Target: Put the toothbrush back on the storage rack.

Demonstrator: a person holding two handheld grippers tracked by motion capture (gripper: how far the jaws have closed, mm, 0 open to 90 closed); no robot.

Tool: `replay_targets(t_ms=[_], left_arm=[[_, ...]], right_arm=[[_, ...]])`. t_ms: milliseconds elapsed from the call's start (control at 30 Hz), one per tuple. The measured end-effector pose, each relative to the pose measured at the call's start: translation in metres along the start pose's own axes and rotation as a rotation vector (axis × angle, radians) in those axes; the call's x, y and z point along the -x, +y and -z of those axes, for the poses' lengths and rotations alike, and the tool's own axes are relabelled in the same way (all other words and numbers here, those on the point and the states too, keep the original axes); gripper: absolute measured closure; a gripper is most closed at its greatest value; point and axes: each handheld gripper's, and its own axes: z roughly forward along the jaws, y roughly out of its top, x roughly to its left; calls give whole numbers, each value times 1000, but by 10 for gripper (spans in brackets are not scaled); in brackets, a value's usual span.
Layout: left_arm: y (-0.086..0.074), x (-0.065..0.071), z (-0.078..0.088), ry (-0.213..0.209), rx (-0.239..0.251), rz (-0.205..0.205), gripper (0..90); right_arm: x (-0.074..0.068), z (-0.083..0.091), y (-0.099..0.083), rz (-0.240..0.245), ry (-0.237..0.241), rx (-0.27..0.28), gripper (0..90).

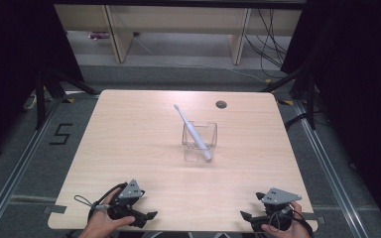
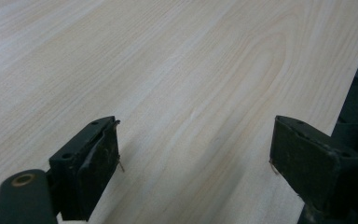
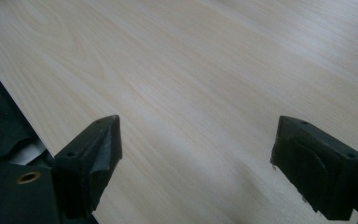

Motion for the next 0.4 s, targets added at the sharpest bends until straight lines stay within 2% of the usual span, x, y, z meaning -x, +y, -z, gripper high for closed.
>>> replay_targets(t_ms=[233,300,333,400], left_arm=[[0,0,0,-2,-5,-3,149],[0,1,-1,-8,10,15,149],[0,0,0,2,-5,-1,149],[0,0,-1,3,-5,3,149]], right_arm=[[1,0,0,5,1,-6,161],[1,0,0,5,8,-8,161],[1,0,0,4,11,-8,161],[1,0,0,3,9,-3,161]])
